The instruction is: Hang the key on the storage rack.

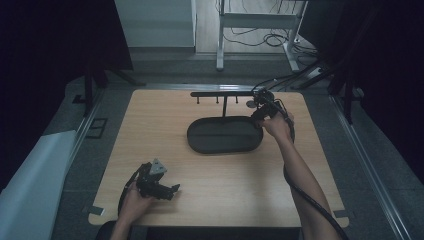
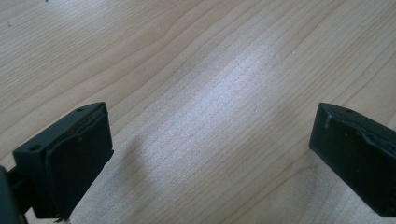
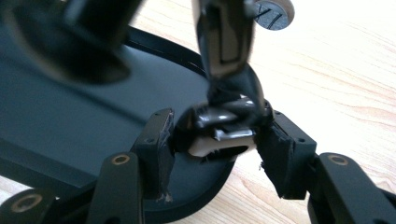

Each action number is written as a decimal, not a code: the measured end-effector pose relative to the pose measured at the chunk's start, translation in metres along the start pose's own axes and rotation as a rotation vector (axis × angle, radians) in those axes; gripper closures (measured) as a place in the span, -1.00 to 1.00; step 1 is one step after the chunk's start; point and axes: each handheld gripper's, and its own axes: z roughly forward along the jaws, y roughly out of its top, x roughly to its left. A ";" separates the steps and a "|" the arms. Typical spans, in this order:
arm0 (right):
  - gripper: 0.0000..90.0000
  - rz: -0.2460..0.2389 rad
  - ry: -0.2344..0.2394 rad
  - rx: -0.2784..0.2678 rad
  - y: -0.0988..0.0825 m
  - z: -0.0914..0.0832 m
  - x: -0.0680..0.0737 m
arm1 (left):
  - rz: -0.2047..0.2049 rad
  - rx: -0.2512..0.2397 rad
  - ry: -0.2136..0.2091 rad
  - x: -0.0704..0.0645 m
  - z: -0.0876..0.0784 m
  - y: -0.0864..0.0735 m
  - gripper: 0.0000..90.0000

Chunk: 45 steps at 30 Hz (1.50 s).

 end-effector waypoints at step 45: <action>-1.00 -0.150 0.101 -0.023 -0.035 -0.039 0.004 | 0.000 -0.009 0.004 -0.001 -0.001 0.000 -1.00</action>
